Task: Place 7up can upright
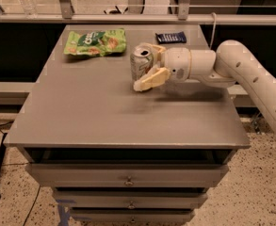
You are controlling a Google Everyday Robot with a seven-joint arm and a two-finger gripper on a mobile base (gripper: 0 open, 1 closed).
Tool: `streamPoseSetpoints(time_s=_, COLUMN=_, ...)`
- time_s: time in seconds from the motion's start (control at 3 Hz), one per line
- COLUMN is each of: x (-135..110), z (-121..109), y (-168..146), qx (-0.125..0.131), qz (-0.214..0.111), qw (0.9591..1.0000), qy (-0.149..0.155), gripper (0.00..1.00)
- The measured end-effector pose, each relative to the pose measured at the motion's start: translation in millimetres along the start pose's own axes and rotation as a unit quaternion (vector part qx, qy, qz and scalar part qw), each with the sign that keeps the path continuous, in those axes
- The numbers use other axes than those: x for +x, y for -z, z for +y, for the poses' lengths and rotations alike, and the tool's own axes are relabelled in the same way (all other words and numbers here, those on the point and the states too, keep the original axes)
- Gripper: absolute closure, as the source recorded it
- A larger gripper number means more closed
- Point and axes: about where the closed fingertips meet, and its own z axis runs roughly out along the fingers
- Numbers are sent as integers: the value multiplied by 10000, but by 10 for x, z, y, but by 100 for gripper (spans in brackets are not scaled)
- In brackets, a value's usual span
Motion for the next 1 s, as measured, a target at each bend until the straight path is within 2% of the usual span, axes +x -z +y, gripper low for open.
streamPoseSetpoints(time_s=0.33, x=-16, z=3, y=26, qx=14, qz=157, qw=9999, qy=61, gripper=0)
streamPoseSetpoints(time_s=1.0, x=-16, z=25, y=268, qx=79, qz=667, qw=9975, qy=231, gripper=0)
